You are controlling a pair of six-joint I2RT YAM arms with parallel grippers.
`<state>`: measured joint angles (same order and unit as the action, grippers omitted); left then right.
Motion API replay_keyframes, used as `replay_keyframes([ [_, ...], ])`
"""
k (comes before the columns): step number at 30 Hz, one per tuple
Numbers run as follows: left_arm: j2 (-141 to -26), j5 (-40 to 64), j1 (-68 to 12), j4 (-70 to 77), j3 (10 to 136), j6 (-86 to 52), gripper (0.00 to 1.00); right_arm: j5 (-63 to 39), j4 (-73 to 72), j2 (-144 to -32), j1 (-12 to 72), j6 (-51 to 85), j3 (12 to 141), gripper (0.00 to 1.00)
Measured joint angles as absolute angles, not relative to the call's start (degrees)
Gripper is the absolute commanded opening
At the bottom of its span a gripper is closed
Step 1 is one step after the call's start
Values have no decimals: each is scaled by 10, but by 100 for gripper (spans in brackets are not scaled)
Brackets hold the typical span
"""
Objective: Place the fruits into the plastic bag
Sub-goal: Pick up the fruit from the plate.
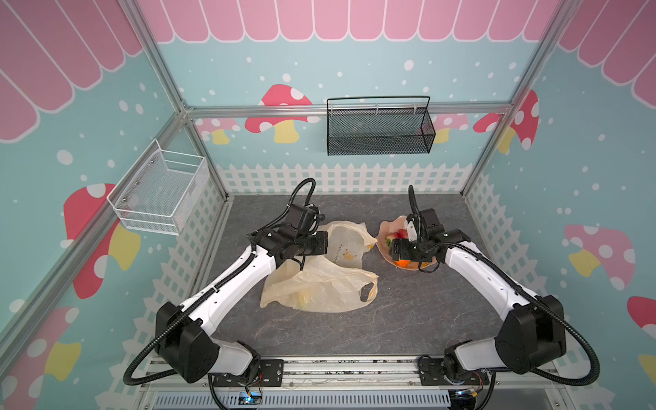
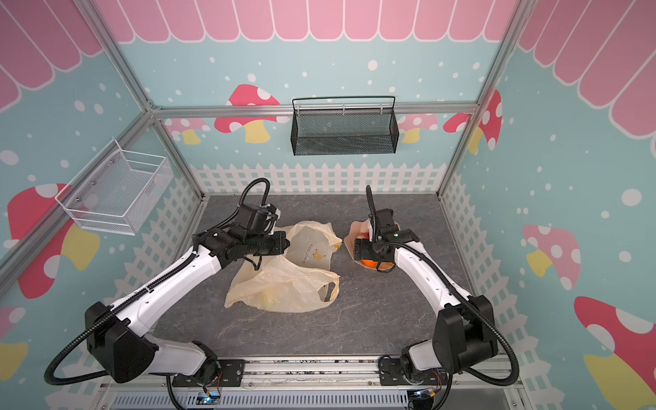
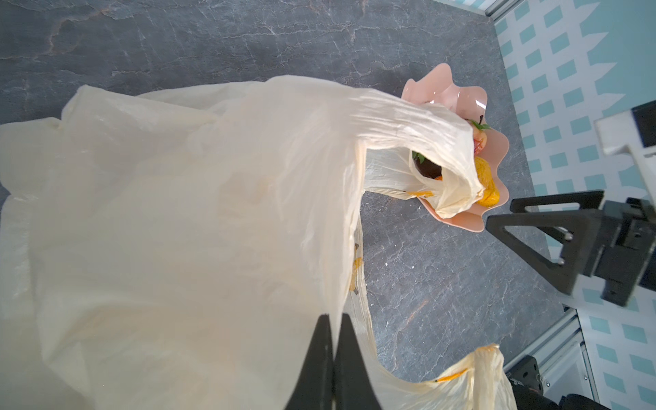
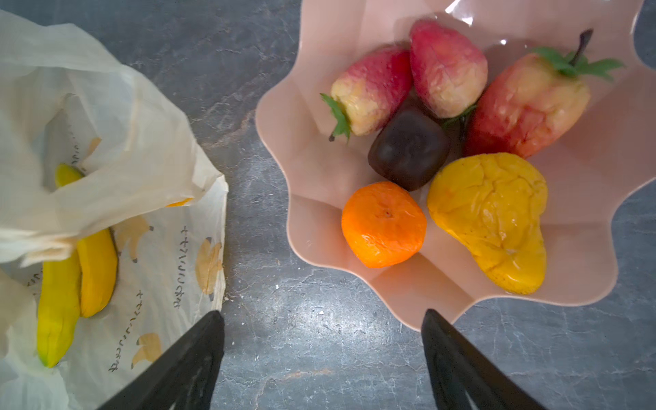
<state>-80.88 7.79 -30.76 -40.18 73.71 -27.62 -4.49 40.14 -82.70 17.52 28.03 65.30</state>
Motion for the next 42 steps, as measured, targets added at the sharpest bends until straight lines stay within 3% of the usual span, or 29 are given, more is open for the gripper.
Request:
replay_keyframes([
  [24,-809,84,-307,-400,735,-276,0,-10,324,-982,146,316,639,68],
  [42,-809,84,-307,-400,735,-276,0,-4,306,-988,146,324,639,43],
])
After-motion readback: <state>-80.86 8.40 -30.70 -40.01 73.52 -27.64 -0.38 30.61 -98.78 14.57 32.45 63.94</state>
